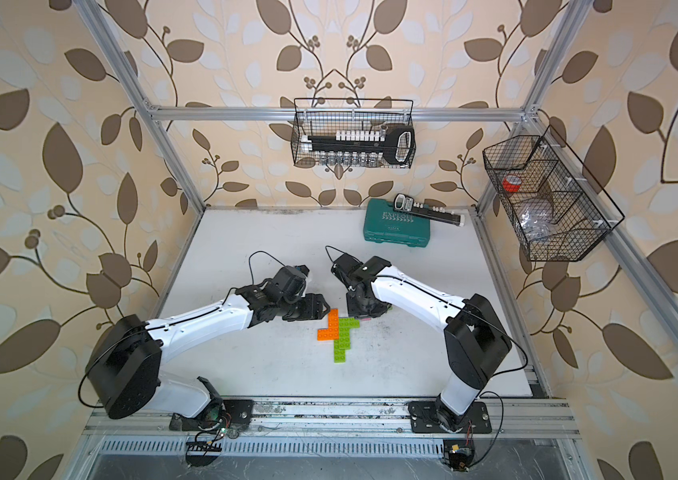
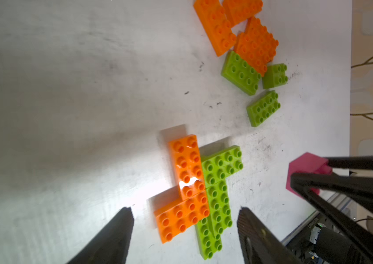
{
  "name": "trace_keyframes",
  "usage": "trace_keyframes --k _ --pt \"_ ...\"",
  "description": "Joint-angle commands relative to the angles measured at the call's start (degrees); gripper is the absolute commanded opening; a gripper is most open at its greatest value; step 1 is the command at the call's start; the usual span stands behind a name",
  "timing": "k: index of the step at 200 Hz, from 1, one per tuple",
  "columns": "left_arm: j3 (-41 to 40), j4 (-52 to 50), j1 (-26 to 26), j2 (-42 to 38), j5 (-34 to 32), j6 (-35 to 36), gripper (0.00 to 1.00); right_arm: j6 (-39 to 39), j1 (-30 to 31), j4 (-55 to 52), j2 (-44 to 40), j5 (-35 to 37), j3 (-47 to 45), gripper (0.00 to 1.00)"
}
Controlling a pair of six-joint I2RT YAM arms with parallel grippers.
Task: Assemble a small pinwheel with lego
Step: Assemble the lego brick with the lego brick.
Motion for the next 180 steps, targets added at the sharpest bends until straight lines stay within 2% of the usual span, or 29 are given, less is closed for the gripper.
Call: trace_keyframes --k 1,27,52,180 --pt "-4.2 3.06 3.15 -4.74 3.92 -2.76 0.75 8.81 2.83 -1.02 2.62 -0.78 3.0 0.0" --pt "-8.74 5.13 7.31 -7.74 6.78 -4.32 0.75 11.83 4.74 1.37 6.53 -3.84 4.21 0.0" --pt "-10.66 5.33 8.99 -9.55 7.15 -4.63 0.76 12.52 5.1 3.01 8.86 -5.16 5.27 0.0" --pt "-12.08 5.77 10.05 -9.95 8.01 -4.15 0.76 13.29 6.41 3.26 16.56 -5.87 9.75 0.0"
